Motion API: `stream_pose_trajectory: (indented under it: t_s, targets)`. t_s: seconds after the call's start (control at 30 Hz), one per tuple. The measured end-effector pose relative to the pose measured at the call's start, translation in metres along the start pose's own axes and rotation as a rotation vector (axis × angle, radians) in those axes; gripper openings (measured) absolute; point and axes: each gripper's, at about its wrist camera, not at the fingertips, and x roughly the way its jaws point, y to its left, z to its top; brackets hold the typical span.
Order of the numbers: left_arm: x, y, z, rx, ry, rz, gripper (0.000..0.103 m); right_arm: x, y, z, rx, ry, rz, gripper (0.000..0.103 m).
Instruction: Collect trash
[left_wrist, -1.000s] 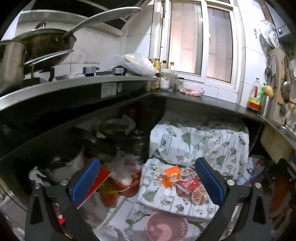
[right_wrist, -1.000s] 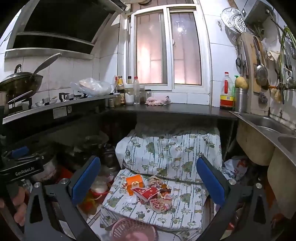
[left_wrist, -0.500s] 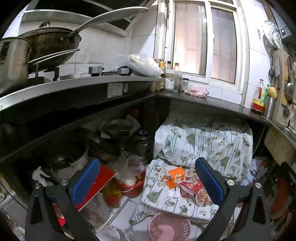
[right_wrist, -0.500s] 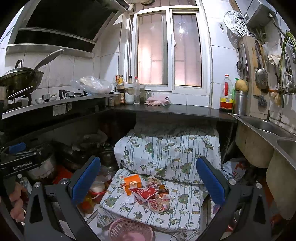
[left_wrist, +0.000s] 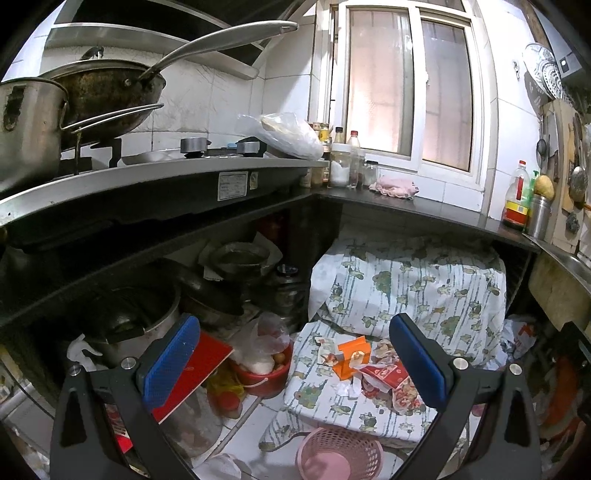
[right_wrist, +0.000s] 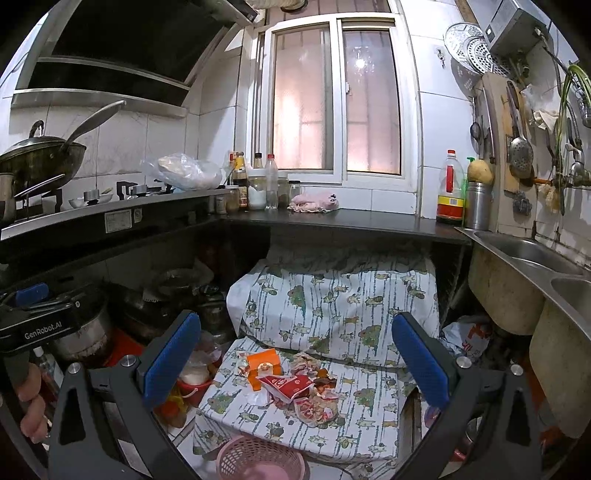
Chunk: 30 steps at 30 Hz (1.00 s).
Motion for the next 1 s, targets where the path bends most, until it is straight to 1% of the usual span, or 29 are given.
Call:
stream_pose_trajectory:
  t_s: [0.2, 0.53, 0.57, 0.67, 0.7, 0.87, 1.0]
  targets:
    - [0.0035, 0.0006, 0.0016, -0.004, 0.014, 0.005, 0.103, 0.0000, -0.0017, -0.0010, 0.000, 0.000, 0.001, 0.103]
    - [0.0052, 0.0015, 0.0025, -0.004, 0.014, 0.024, 0.103, -0.0002, -0.0031, -0.0017, 0.004, 0.003, 0.015, 0.103]
    - [0.0053, 0.0017, 0.0025, -0.005, 0.017, 0.016, 0.103, -0.0003, -0.0035, -0.0013, 0.004, 0.003, 0.015, 0.103]
    - [0.0058, 0.0027, 0.0026, -0.011, 0.035, -0.039, 0.103, -0.0005, -0.0052, -0.0004, 0.004, 0.000, 0.012, 0.103]
    - [0.0054, 0.0033, 0.0030, -0.015, 0.034, -0.044, 0.103, -0.0007, -0.0055, -0.0006, 0.005, -0.001, 0.011, 0.103]
    - [0.0014, 0.0023, 0.0019, -0.013, 0.013, -0.010, 0.103, 0.0023, -0.0079, 0.0020, 0.018, 0.005, 0.001, 0.103]
    - [0.0016, 0.0030, 0.0016, -0.015, 0.014, -0.011, 0.103, 0.0022, -0.0057, 0.0011, 0.017, 0.006, 0.001, 0.103]
